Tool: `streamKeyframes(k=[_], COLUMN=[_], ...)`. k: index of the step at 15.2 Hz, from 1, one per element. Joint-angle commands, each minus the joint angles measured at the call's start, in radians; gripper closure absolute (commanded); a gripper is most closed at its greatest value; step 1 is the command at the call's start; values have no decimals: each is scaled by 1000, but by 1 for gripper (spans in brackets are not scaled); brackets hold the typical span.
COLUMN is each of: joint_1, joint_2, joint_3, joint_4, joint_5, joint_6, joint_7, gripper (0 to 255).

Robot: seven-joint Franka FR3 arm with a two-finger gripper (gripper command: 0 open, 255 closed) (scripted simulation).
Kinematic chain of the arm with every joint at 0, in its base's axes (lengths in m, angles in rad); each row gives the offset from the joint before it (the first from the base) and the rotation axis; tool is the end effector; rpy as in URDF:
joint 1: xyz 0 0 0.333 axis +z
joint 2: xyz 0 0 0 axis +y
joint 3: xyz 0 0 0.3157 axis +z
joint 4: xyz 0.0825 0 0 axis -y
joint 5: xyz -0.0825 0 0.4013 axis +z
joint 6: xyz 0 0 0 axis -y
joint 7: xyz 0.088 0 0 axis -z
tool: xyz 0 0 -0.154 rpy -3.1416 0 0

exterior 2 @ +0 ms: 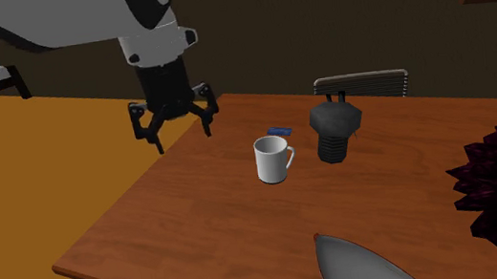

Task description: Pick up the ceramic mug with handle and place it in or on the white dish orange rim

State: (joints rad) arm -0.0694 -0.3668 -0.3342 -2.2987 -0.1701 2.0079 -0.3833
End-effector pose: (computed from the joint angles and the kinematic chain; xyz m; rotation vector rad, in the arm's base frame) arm 0.4253 -0.2032 0.4357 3.0810 0.0994 0.0652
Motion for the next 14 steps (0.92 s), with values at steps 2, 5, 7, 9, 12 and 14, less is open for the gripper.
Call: streamKeyframes(k=[2, 5, 7, 9, 12, 14], joint_1=[-9, -17, -24, -35, -61, -86], joint_2=[90, 195, 269, 345, 464, 544], joint_3=[-49, -95, -122, -144, -167, -173], joint_4=[39, 92, 134, 180, 259, 318], joint_5=[13, 44, 75, 112, 177, 223], joint_6=[49, 95, 121, 143, 166, 174], joint_7=[-58, -122, -168, -216, -290, -337], gripper=[0, 0, 0, 0, 0, 0])
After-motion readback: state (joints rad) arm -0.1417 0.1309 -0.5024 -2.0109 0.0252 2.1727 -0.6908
